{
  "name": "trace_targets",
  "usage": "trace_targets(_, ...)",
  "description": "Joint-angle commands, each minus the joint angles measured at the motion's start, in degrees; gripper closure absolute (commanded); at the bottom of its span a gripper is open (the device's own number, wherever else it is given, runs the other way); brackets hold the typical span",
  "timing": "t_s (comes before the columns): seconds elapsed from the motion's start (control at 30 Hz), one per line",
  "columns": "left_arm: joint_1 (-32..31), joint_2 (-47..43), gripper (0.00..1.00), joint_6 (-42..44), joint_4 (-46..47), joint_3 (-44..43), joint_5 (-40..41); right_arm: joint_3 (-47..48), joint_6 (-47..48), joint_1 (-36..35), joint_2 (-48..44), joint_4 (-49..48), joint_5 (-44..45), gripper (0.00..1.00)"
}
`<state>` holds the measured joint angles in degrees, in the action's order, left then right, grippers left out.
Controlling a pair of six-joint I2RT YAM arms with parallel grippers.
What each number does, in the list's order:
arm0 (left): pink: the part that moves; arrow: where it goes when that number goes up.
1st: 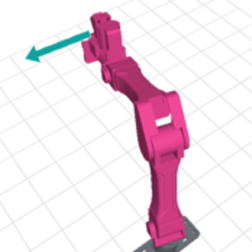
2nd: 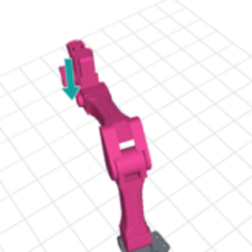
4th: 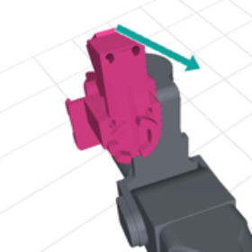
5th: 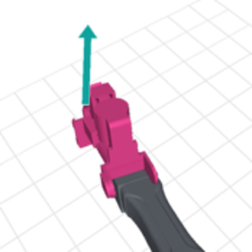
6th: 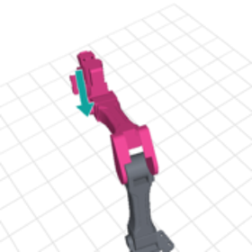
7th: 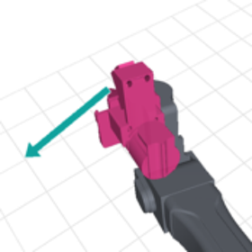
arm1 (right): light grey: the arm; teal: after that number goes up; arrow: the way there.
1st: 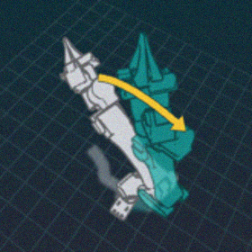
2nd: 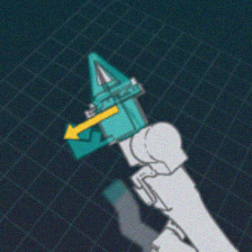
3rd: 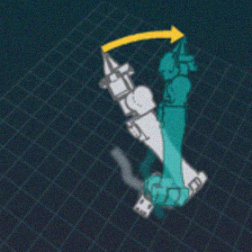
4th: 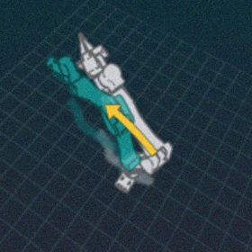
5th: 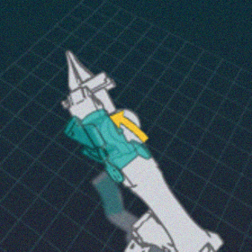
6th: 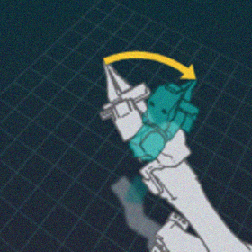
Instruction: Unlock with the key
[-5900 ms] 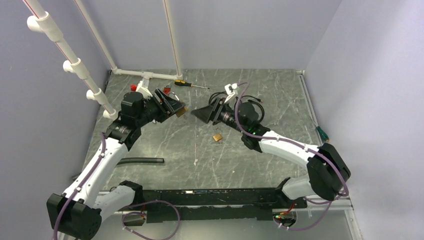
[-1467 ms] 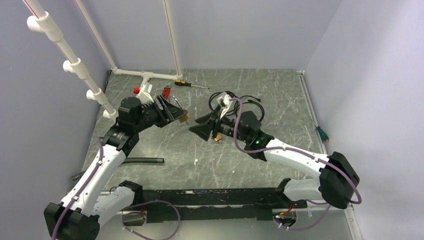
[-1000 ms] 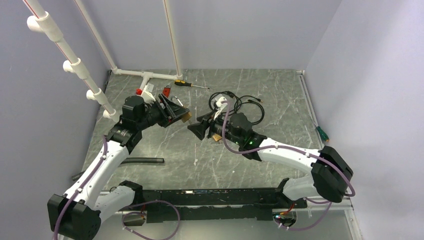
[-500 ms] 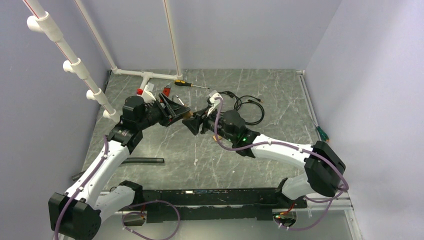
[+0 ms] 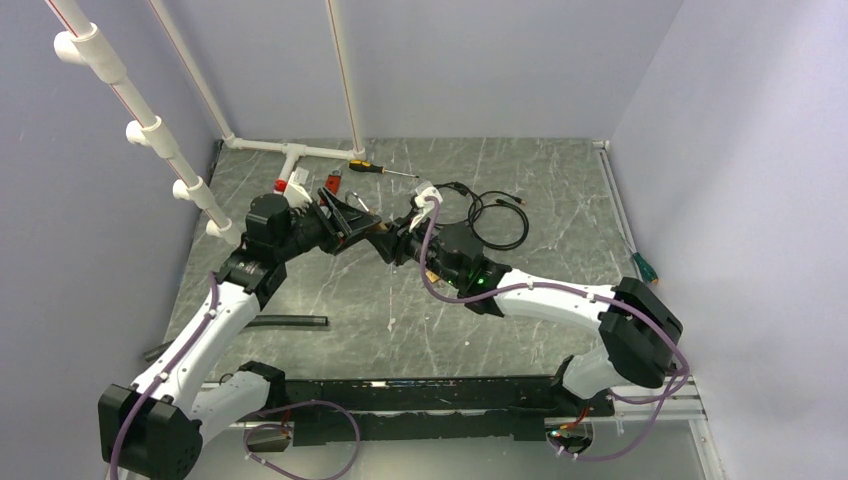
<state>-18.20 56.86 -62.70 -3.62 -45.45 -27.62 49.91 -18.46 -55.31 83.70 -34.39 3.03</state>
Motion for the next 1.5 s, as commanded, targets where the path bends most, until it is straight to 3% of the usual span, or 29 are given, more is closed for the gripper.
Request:
trace_targets(0.0, -0.09, -1.66, 1.0, -1.64, 8.78, -0.82, -2.47, 0.64, 0.34, -0.32, -0.02, -6.72, 3.31, 0.64)
trace_targets(0.13, -0.09, -1.38, 1.0, -2.68, 10.63, 0.17, -2.39, 1.09, 0.77, -0.33, 0.94, -7.79, 3.05, 0.65)
trace_targets(0.33, -0.08, -1.48, 1.0, -2.24, 9.79, -0.11, -1.88, 1.06, 1.05, -0.33, 1.32, -6.76, 2.11, 0.95)
trace_targets(0.43, -0.09, -1.24, 0.98, -0.97, 8.01, -0.92, -1.66, -0.01, 1.05, -0.33, 0.44, -6.93, 1.86, 1.0)
trace_targets(0.5, -0.09, -0.56, 0.86, 0.48, 5.59, -2.13, -2.23, -0.89, 1.18, -0.33, -0.42, -7.05, 1.55, 1.0)
trace_targets(0.6, -0.09, 0.3, 0.33, 3.68, 3.84, -3.32, -4.34, -2.21, 1.2, -0.33, -2.44, -6.41, 1.63, 1.0)
trace_targets(0.63, -0.09, 0.05, 0.2, 4.58, 2.43, -3.4, -4.2, -2.67, 0.96, -0.33, -2.95, -6.06, 2.02, 1.0)
trace_targets(0.7, -0.09, -0.96, 0.06, 6.13, 0.38, -3.41, -2.88, -3.39, 0.75, -0.24, -4.12, -4.25, 2.92, 1.0)
trace_targets(0.83, -0.01, -2.78, 0.01, 10.39, -6.32, -5.66, -0.22, -5.87, 0.34, -0.16, -6.55, -2.49, 3.75, 1.0)
trace_targets(1.1, 0.0, -7.64, 0.12, 18.7, -16.32, -7.66, 8.69, -11.34, -1.13, 0.11, -11.87, -1.19, 3.86, 1.0)
trace_targets(1.17, 0.0, -7.77, 0.2, 19.69, -18.1, -8.24, 8.01, -12.62, -1.14, 0.2, -13.02, -1.35, 4.59, 1.0)
trace_targets(1.27, 0.0, -6.83, 0.53, 21.3, -21.09, -8.67, 5.82, -13.48, -1.06, 0.36, -14.37, -1.35, 5.23, 1.0)
trace_targets(1.37, 0.0, -4.32, 0.99, 23.37, -24.05, -8.39, 4.83, -13.65, -1.13, 0.46, -15.84, -1.1, 5.01, 1.0)
trace_targets(1.47, 0.0, -0.54, 1.0, 24.93, -26.96, -8.75, 3.1, -13.66, -1.32, 0.53, -17.07, -1.22, 4.2, 1.0)
